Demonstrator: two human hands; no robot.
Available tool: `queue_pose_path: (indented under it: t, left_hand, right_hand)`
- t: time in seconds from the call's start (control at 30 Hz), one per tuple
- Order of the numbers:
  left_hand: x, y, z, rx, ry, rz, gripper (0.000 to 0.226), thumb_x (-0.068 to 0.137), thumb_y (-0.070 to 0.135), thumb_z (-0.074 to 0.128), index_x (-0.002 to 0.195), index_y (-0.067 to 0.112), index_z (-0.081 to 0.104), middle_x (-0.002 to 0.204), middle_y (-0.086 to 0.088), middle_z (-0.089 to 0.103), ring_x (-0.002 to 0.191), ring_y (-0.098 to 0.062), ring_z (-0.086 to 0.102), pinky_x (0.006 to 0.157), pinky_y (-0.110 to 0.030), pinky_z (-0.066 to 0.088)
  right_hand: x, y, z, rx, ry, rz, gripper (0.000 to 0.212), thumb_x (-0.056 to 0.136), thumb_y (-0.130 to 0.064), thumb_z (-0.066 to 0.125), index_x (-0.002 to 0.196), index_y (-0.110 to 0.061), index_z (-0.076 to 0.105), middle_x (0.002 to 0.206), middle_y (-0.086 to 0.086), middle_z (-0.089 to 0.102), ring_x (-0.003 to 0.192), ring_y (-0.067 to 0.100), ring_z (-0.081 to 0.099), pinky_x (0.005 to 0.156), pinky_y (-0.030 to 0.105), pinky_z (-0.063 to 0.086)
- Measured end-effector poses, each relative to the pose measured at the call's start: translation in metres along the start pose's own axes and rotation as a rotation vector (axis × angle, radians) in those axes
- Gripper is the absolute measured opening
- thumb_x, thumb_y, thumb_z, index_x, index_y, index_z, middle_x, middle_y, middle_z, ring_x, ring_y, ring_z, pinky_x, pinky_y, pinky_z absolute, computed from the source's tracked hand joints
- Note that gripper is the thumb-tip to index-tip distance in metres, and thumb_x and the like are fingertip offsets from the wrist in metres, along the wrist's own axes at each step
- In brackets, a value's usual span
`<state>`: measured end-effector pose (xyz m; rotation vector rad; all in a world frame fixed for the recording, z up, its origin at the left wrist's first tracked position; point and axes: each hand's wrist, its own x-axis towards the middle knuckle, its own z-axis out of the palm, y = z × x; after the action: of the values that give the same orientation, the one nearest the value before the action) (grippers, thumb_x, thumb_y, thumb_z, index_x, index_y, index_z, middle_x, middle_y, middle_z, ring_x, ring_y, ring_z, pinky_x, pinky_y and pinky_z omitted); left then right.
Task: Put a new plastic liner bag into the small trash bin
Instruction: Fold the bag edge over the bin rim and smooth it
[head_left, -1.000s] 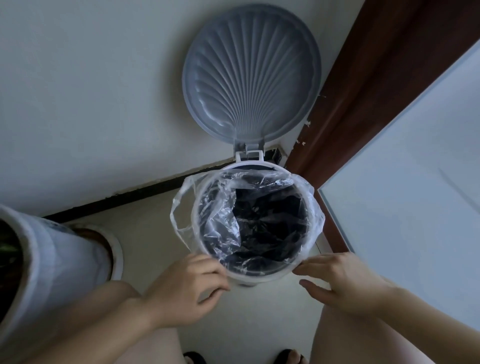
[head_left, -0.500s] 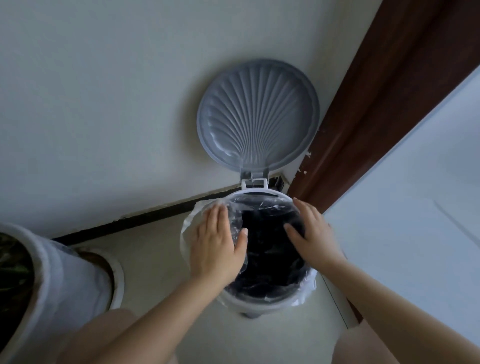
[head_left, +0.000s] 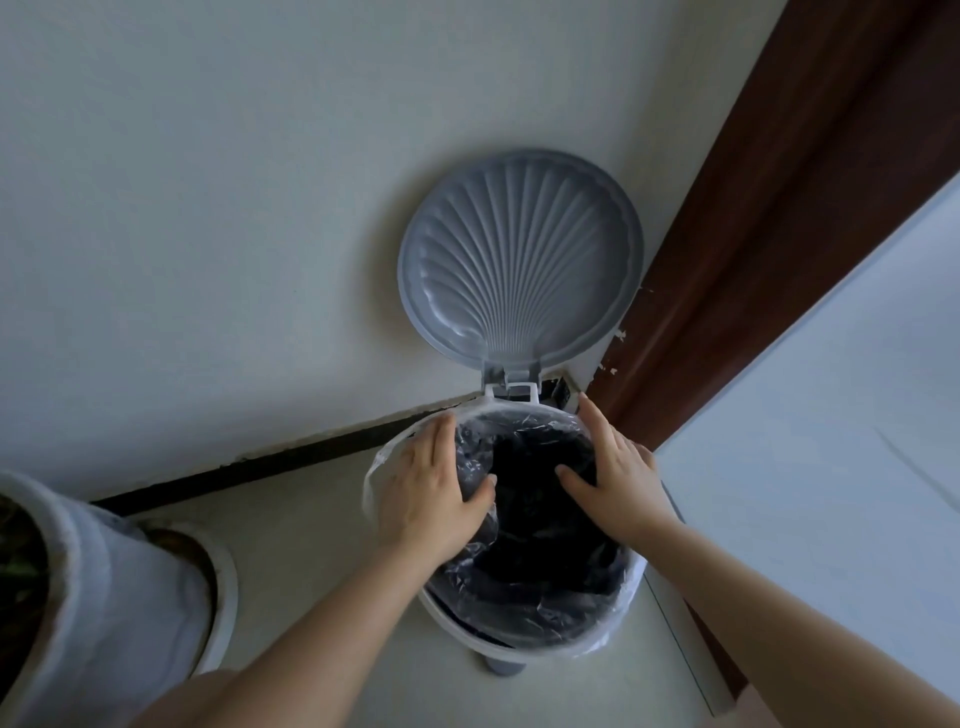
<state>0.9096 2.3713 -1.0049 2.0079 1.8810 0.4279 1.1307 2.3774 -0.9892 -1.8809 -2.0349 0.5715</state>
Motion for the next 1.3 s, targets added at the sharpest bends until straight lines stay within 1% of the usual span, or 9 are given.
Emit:
queue_pose_path:
  t: [0.17, 0.33, 0.47, 0.67, 0.83, 0.93, 1.0, 1.13, 1.3]
  left_hand:
    - [0.007, -0.007, -0.005, 0.078, 0.013, -0.021, 0.083, 0.074, 0.07, 0.035, 0.143, 0.027, 0.017, 0.151, 0.004, 0.033, 0.134, -0.018, 0.038, 0.096, -0.04, 0.046]
    - [0.01, -0.018, -0.01, -0.417, -0.173, -0.173, 0.076, 0.078, 0.053, 0.062, 0.141, 0.042, 0.022, 0.147, 0.014, 0.033, 0.127, -0.01, 0.039, 0.097, -0.033, 0.039]
    - [0.011, -0.025, -0.014, -0.727, -0.245, -0.339, 0.06, 0.079, 0.035, 0.071, 0.132, 0.034, 0.042, 0.123, 0.013, 0.056, 0.094, -0.002, 0.059, 0.07, -0.018, 0.044]
    - [0.003, -0.032, -0.016, -0.819, -0.341, -0.476, 0.04, 0.077, 0.038, 0.072, 0.111, 0.035, 0.051, 0.092, 0.008, 0.069, 0.062, -0.004, 0.069, 0.043, -0.013, 0.049]
    - [-0.001, -0.031, -0.026, -0.745, -0.413, -0.487, 0.048, 0.073, 0.05, 0.07, 0.114, 0.035, 0.051, 0.091, 0.011, 0.069, 0.062, -0.005, 0.07, 0.045, -0.015, 0.049]
    - [-0.001, -0.03, -0.035, -0.773, -0.433, -0.452, 0.064, 0.075, 0.059, 0.061, 0.129, 0.029, 0.047, 0.107, 0.0, 0.069, 0.085, -0.018, 0.071, 0.07, -0.033, 0.056]
    - [0.0, -0.031, -0.043, -0.762, -0.382, -0.444, 0.067, 0.076, 0.064, 0.052, 0.127, 0.02, 0.051, 0.11, -0.008, 0.068, 0.095, -0.029, 0.067, 0.089, -0.049, 0.05]
    - [-0.001, -0.039, -0.058, -0.73, -0.212, -0.428, 0.039, 0.075, 0.058, 0.047, 0.067, 0.023, 0.063, 0.069, 0.0, 0.067, 0.067, -0.023, 0.064, 0.086, -0.054, 0.048]
    - [-0.002, -0.052, -0.063, -0.845, -0.011, -0.477, 0.006, 0.077, 0.04, 0.061, 0.078, 0.039, 0.066, 0.105, -0.005, 0.071, 0.099, -0.024, 0.066, 0.094, -0.049, 0.049]
  right_hand:
    - [0.005, 0.002, 0.001, 0.045, -0.035, 0.035, 0.081, 0.087, -0.041, 0.055, 0.147, -0.032, 0.002, 0.152, -0.002, 0.032, 0.135, 0.022, 0.035, 0.107, 0.047, 0.031]
    - [0.01, 0.003, -0.001, 0.093, -0.071, 0.09, 0.079, 0.089, -0.041, 0.055, 0.146, -0.034, 0.001, 0.148, 0.001, 0.04, 0.114, 0.027, 0.056, 0.082, 0.04, 0.048]
    - [0.017, 0.006, 0.002, 0.115, -0.072, 0.184, 0.071, 0.091, -0.045, 0.05, 0.146, -0.033, 0.008, 0.121, 0.009, 0.063, 0.084, 0.026, 0.063, 0.069, 0.039, 0.051]
    - [0.023, 0.017, 0.006, 0.112, -0.126, 0.34, 0.066, 0.089, -0.057, 0.042, 0.144, -0.031, 0.017, 0.117, 0.014, 0.064, 0.082, 0.029, 0.058, 0.068, 0.036, 0.042]
    - [0.014, 0.014, -0.004, 0.016, -0.139, 0.287, 0.073, 0.089, -0.057, 0.043, 0.147, -0.023, 0.014, 0.142, 0.011, 0.045, 0.124, 0.032, 0.044, 0.094, 0.043, 0.04]
    - [-0.012, -0.006, -0.015, -0.118, 0.097, 0.048, 0.065, 0.091, -0.049, 0.046, 0.145, -0.018, 0.026, 0.148, 0.006, 0.038, 0.137, 0.026, 0.028, 0.109, 0.047, 0.029]
    - [-0.033, -0.026, -0.016, -0.061, 0.156, -0.134, 0.049, 0.091, -0.039, 0.052, 0.135, -0.018, 0.044, 0.136, 0.004, 0.05, 0.127, 0.026, 0.041, 0.103, 0.047, 0.037]
    - [-0.084, -0.067, 0.006, -0.003, 0.211, -0.43, 0.016, 0.088, -0.036, 0.059, 0.095, -0.022, 0.064, 0.092, 0.0, 0.058, 0.083, 0.023, 0.053, 0.072, 0.039, 0.042]
    - [-0.121, -0.084, 0.042, -0.077, 0.116, -0.535, 0.026, 0.085, -0.05, 0.058, 0.089, -0.025, 0.062, 0.088, -0.006, 0.059, 0.08, 0.02, 0.053, 0.079, 0.035, 0.037]
